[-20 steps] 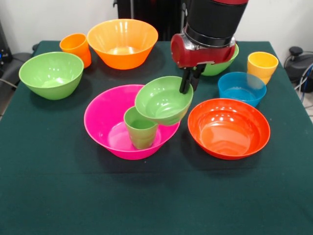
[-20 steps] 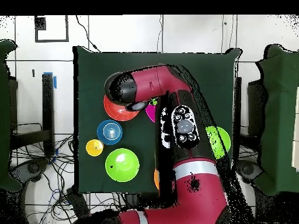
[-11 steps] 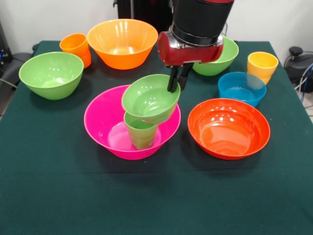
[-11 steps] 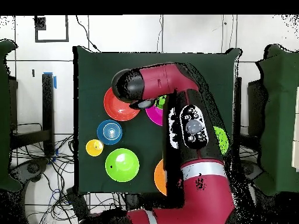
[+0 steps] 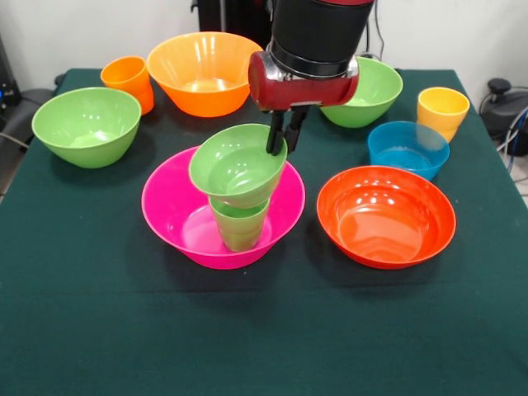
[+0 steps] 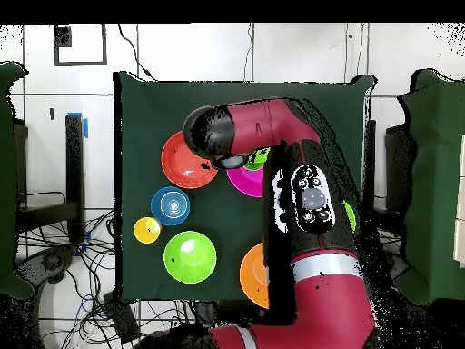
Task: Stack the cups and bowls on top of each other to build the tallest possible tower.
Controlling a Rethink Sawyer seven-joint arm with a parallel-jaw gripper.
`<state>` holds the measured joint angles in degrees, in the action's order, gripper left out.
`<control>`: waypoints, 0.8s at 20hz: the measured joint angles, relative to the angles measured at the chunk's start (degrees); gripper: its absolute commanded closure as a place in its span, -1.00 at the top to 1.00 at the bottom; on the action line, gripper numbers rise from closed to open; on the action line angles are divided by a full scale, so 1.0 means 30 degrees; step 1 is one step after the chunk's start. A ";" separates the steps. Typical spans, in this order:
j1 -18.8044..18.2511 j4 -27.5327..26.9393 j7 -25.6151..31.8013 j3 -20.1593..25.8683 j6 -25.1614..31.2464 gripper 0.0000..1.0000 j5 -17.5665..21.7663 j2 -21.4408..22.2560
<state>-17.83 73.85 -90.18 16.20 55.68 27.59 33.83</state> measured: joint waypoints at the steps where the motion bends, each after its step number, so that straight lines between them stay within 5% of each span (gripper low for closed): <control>1: 0.0000 0.0003 0.0000 0.0014 0.0000 -1.00 0.0083 0.0000; 16: -0.0097 0.0000 0.0004 0.0630 0.0000 -1.00 0.1537 -0.0006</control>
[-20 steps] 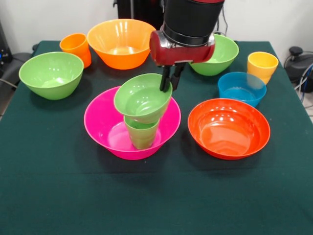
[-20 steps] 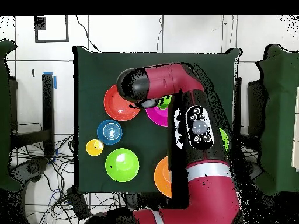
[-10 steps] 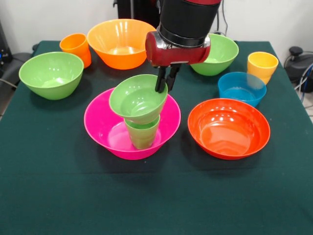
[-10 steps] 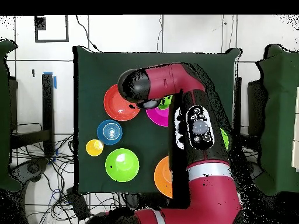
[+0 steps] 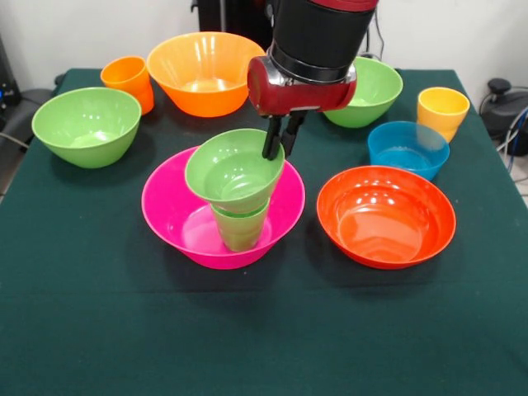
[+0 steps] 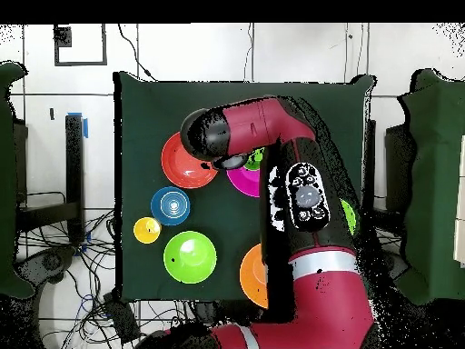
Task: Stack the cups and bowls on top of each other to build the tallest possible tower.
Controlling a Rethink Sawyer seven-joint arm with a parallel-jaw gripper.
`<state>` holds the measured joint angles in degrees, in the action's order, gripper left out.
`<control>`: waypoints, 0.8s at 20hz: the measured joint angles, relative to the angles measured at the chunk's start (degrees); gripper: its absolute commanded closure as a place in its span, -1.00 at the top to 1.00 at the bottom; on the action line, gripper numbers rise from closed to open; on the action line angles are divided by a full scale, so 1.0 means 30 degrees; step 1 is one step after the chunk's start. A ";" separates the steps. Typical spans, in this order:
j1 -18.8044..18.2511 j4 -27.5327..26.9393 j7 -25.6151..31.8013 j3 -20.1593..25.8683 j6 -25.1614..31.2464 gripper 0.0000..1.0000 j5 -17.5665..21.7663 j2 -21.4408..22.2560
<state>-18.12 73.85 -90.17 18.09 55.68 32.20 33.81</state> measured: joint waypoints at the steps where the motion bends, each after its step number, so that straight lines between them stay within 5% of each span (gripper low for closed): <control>1: -0.0008 0.0000 0.0000 0.0025 0.0000 -1.00 0.0020 0.0000; 16: -0.0290 0.0000 0.0000 0.0404 0.0000 -1.00 0.0317 -0.0010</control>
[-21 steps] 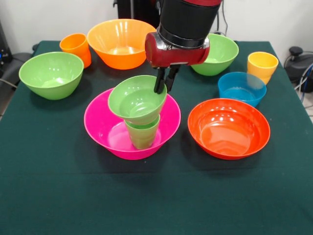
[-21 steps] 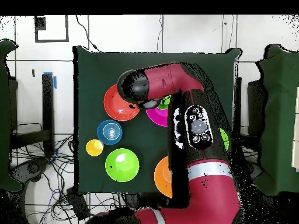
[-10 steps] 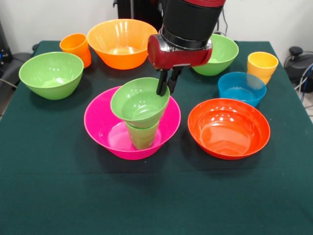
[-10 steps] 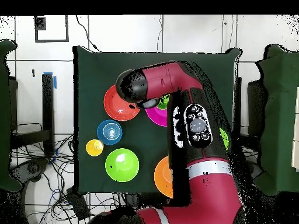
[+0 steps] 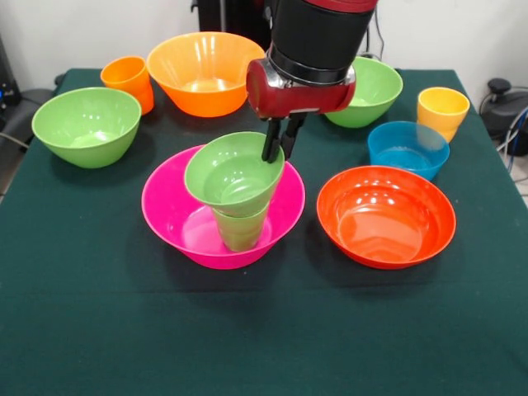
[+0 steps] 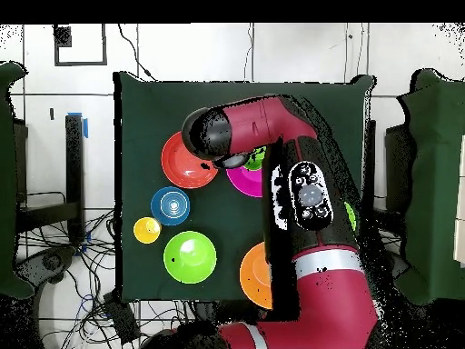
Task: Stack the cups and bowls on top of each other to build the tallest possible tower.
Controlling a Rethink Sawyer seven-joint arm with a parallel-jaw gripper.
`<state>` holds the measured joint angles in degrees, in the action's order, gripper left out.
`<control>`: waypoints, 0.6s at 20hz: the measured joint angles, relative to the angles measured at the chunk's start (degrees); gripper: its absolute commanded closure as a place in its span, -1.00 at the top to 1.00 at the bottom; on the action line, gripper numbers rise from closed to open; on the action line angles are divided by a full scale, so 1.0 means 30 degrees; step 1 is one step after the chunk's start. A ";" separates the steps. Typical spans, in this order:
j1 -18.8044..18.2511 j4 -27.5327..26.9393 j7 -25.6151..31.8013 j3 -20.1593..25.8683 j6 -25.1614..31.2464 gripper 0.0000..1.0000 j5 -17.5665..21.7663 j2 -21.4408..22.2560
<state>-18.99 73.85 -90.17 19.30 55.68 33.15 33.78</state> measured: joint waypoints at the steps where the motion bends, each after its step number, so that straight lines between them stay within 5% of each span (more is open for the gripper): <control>1: -0.0002 0.0000 0.0000 0.0000 0.0000 -1.00 0.0036 -0.0002; 12: 0.0000 0.0000 0.0000 0.0003 0.0000 -1.00 0.1106 -0.0002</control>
